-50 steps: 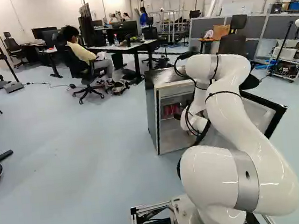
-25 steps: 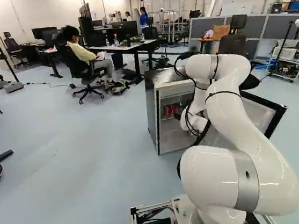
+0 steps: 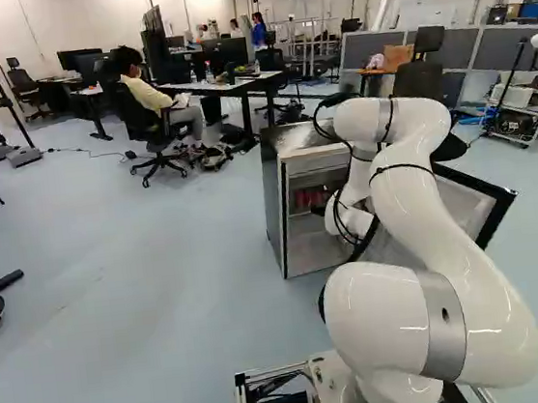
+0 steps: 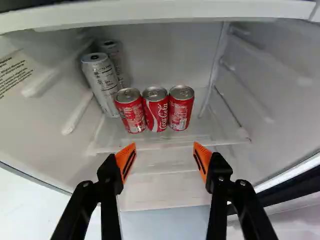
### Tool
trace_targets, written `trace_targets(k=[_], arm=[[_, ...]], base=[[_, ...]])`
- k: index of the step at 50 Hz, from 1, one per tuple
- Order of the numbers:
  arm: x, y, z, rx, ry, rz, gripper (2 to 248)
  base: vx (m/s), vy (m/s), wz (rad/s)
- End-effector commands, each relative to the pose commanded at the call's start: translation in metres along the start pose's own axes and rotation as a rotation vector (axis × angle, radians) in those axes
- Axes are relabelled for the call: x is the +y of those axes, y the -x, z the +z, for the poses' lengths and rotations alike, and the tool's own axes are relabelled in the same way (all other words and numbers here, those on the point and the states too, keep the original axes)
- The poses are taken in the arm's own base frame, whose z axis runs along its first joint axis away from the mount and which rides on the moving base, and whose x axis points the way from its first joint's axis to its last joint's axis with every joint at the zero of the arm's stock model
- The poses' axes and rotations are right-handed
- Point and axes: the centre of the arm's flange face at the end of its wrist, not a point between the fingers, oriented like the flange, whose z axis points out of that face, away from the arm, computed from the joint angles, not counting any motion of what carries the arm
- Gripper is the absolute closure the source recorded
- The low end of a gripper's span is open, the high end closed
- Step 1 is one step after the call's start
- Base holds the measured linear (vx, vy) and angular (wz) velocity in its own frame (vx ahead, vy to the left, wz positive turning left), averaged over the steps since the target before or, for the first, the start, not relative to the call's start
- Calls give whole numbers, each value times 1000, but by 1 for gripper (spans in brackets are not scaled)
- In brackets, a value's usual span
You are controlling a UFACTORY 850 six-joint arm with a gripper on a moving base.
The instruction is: Grab a drink from the fridge
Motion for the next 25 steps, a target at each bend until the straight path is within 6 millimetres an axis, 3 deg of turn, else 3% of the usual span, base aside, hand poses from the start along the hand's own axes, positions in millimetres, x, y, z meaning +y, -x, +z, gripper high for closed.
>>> trace_targets(k=[25], arm=[[1, -1, 5, 8, -1, -4, 78]], base=[[0, 0, 0]])
